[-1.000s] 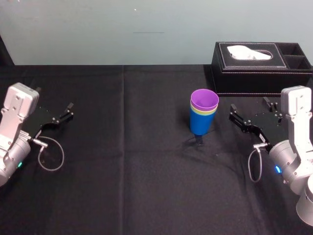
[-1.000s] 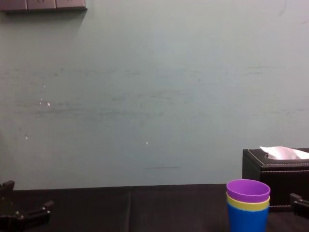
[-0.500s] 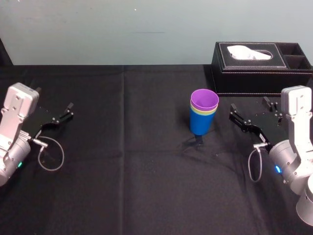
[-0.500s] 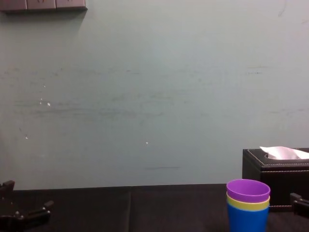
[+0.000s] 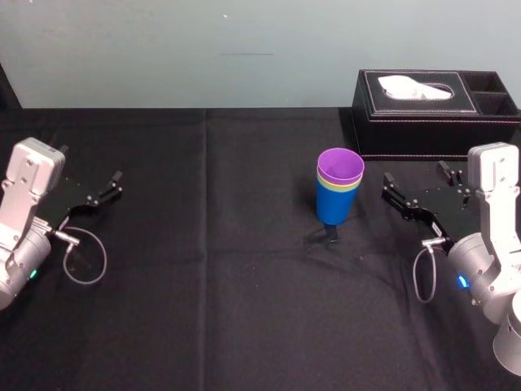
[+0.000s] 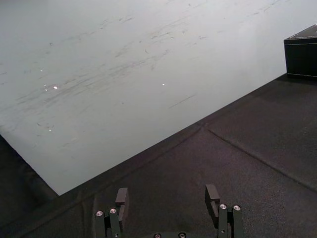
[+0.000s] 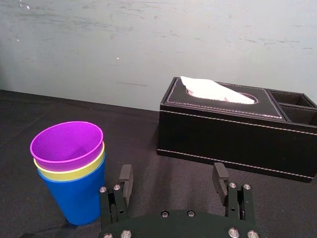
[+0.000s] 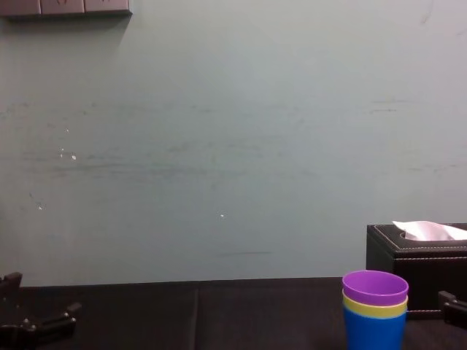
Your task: Stack the three plastic cups sequentially using one hand.
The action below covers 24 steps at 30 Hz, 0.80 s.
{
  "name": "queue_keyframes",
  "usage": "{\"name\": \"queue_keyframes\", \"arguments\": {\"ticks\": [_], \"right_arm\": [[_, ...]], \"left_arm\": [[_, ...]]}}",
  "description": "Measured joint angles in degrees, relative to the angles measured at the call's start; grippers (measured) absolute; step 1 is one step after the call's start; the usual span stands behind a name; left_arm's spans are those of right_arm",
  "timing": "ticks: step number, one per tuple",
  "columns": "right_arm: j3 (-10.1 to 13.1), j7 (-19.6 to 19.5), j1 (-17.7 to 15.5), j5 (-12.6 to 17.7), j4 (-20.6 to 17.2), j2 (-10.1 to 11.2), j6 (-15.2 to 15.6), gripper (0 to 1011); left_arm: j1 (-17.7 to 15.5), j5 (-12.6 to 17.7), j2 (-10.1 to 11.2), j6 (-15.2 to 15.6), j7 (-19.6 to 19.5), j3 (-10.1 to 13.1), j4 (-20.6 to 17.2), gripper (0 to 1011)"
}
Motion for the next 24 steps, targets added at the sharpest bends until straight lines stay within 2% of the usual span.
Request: {"name": "queue_keyframes", "arguments": {"ticks": [24], "right_arm": [[0.00, 0.00, 0.00, 0.00, 0.00, 0.00, 0.00, 1003]], "left_arm": [[0.00, 0.00, 0.00, 0.00, 0.00, 0.00, 0.00, 1011]]}}
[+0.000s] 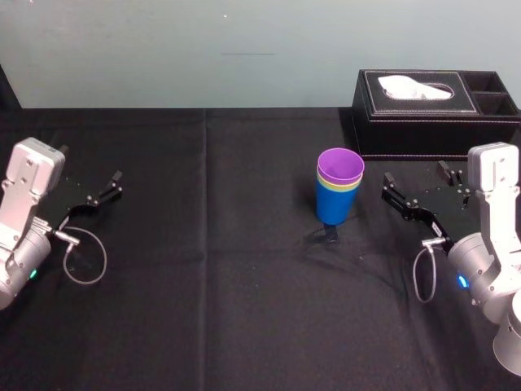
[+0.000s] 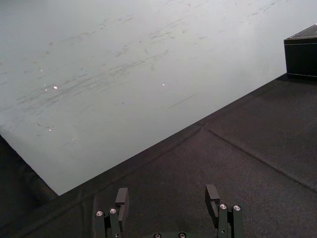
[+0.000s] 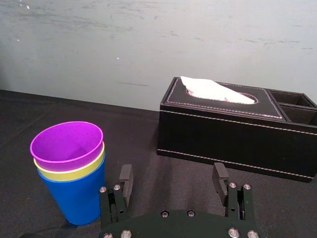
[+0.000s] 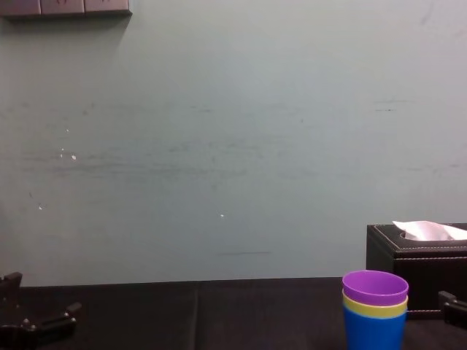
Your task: Stack the three plastic cups sequentially using one hand.
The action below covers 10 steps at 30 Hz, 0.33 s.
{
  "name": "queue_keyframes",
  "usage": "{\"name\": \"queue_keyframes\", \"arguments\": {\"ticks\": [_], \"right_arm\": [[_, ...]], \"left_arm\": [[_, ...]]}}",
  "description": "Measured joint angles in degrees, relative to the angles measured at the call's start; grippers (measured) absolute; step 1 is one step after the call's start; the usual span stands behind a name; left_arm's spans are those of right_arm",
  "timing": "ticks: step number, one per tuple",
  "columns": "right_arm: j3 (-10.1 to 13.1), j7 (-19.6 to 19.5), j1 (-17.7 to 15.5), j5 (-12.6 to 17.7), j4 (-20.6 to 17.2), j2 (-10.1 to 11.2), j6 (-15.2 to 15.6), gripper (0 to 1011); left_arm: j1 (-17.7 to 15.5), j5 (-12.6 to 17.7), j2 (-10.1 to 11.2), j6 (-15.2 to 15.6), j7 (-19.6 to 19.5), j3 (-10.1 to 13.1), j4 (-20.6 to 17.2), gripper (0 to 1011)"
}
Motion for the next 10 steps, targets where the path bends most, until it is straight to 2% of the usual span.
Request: {"name": "queue_keyframes", "arguments": {"ticks": [10], "right_arm": [[0.00, 0.00, 0.00, 0.00, 0.00, 0.00, 0.00, 1003]], "left_arm": [[0.00, 0.00, 0.00, 0.00, 0.00, 0.00, 0.00, 1011]]}}
